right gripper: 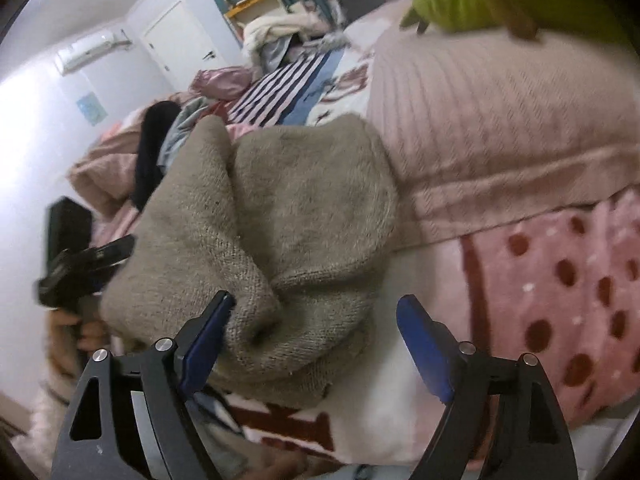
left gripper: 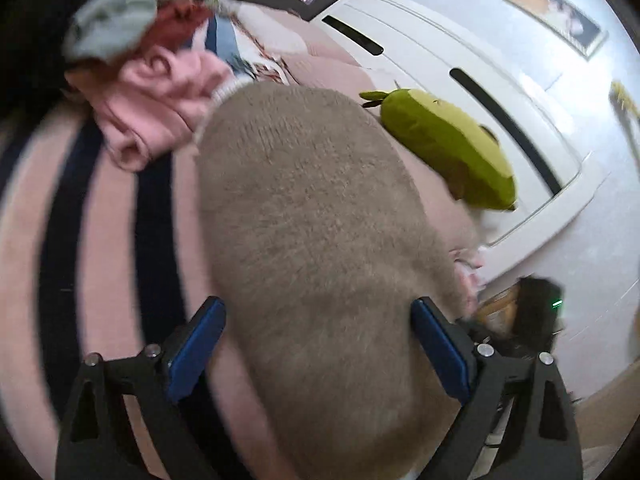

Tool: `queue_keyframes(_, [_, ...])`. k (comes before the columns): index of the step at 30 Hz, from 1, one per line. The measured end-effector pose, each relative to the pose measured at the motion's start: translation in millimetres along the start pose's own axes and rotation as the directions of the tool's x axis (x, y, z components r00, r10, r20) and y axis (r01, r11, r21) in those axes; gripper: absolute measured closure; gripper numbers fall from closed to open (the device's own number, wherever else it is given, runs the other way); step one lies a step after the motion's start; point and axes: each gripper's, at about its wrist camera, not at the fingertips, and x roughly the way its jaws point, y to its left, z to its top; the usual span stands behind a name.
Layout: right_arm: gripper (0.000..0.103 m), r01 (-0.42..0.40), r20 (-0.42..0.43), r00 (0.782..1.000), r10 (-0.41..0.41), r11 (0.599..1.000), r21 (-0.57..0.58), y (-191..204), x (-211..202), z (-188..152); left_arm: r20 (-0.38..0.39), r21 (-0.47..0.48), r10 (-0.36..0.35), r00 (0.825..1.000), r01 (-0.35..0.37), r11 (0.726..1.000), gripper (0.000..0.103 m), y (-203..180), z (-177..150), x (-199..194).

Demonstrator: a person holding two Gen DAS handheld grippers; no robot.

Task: Fold small clothes

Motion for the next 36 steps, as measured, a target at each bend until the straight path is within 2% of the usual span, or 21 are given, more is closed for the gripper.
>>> queue_keyframes(1, [0.024, -0.040, -0.019, 0.999, 0.040, 0.999, 0.008, -6, 3, 1, -0.008, -0.015, -0.010, 1.000, 0.010, 1.000, 0.020, 1, 1, 5])
queue_keyframes(2, [0.024, -0.076, -0.036, 0.996, 0.076, 0.997, 0.022, -12, 7, 3, -0.011, -0.014, -0.006, 1.000, 0.006, 1.000, 0.033, -1, 1, 8])
queue_keyframes(3, [0.024, -0.099, -0.045, 0.994, 0.101, 0.994, 0.033, -16, 9, 4, -0.008, -0.007, 0.005, 1.000, -0.005, 1.000, 0.038, -4, 1, 9])
queue_keyframes(5, [0.026, -0.154, -0.065, 0.985, 0.158, 0.986, 0.057, -24, 15, 9, -0.004, -0.007, 0.003, 1.000, -0.003, 1.000, 0.057, -6, 2, 7])
queue_keyframes(11, [0.027, -0.243, -0.109, 0.962, 0.250, 0.967, 0.078, -25, 29, 21, 0.042, 0.018, 0.027, 0.999, -0.027, 0.999, 0.066, -16, -1, -16])
queue_keyframes(13, [0.027, -0.260, -0.119, 0.956, 0.266, 0.963, 0.067, -18, 31, 27, 0.055, 0.034, 0.024, 0.998, -0.026, 0.999, 0.067, -21, -3, -30])
queue_keyframes(17, [0.027, -0.336, -0.162, 0.927, 0.338, 0.941, 0.045, 3, 40, 33, 0.069, 0.055, 0.062, 0.996, -0.066, 0.996, 0.068, -16, -2, -63])
queue_keyframes(22, [0.027, -0.353, -0.235, 0.911, 0.337, 0.935, -0.025, 46, 73, 52, 0.081, 0.038, 0.175, 0.981, -0.179, 0.983, 0.068, 2, -6, -115])
queue_keyframes(25, [0.026, -0.339, -0.273, 0.912, 0.307, 0.938, -0.078, 72, 96, 63, 0.067, 0.019, 0.218, 0.974, -0.220, 0.975, 0.068, 17, -13, -134])
queue_keyframes(26, [0.026, -0.352, -0.286, 0.904, 0.317, 0.933, -0.076, 77, 102, 63, 0.059, 0.011, 0.223, 0.973, -0.224, 0.974, 0.068, 22, -15, -137])
queue_keyframes(28, [0.026, -0.398, -0.327, 0.874, 0.359, 0.916, -0.057, 84, 115, 66, 0.040, -0.003, 0.222, 0.974, -0.222, 0.975, 0.067, 32, -19, -137])
queue_keyframes(30, [0.042, -0.409, -0.365, 0.860, 0.357, 0.910, -0.073, 90, 124, 63, 0.029, -0.028, 0.195, 0.980, -0.195, 0.980, 0.061, 41, -20, -132])
queue_keyframes(31, [0.068, -0.391, -0.385, 0.864, 0.325, 0.914, -0.107, 95, 131, 61, 0.027, -0.041, 0.178, 0.984, -0.177, 0.983, 0.057, 45, -19, -129])
queue_keyframes(32, [0.080, -0.361, -0.404, 0.868, 0.288, 0.925, -0.118, 97, 138, 60, 0.021, -0.052, 0.156, 0.988, -0.155, 0.987, 0.050, 50, -17, -126])
queue_keyframes(34, [0.080, -0.333, -0.427, 0.866, 0.261, 0.938, -0.101, 95, 146, 58, 0.015, -0.061, 0.119, 0.993, -0.118, 0.991, 0.043, 52, -16, -117])
queue_keyframes(36, [0.079, -0.329, -0.440, 0.859, 0.260, 0.940, -0.087, 92, 149, 57, 0.011, -0.074, 0.091, 0.996, -0.090, 0.993, 0.041, 54, -15, -107])
